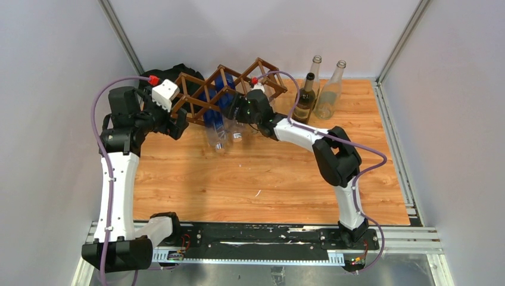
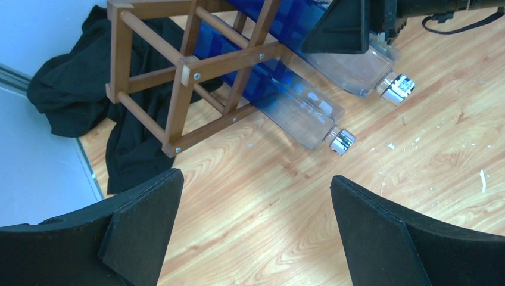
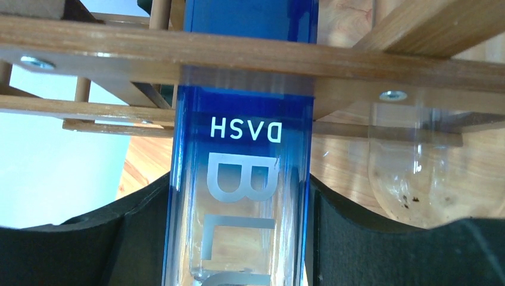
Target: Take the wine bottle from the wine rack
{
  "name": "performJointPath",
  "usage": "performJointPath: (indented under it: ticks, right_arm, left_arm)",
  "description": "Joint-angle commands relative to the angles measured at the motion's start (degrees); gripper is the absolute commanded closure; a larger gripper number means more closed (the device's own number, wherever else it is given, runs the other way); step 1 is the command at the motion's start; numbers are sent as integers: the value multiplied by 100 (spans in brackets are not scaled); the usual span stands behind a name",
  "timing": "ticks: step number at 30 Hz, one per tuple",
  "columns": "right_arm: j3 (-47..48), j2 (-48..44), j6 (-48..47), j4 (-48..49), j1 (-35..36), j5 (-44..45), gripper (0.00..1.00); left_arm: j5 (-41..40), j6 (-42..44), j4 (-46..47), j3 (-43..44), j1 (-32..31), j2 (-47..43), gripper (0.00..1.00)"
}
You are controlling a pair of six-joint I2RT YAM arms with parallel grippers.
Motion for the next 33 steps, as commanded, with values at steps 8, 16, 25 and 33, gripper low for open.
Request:
performJointPath:
  ticks: [8, 16, 25, 33]
  right_arm:
    - [-780, -977, -251, 159, 361, -133, 100]
    - [-1750, -1853, -184, 433, 513, -225, 100]
    - [-2876, -2935, 235, 726, 564, -557, 100]
    - [-3705, -4052, 445, 819, 564, -1115, 100]
  left_arm:
    - [249, 973, -449, -420, 37, -20, 0]
    - [362, 1479, -481, -817, 37, -180, 0]
    - [602, 1915, -475, -1042, 29, -298, 0]
    - [759, 2228, -476, -1047, -8, -311, 0]
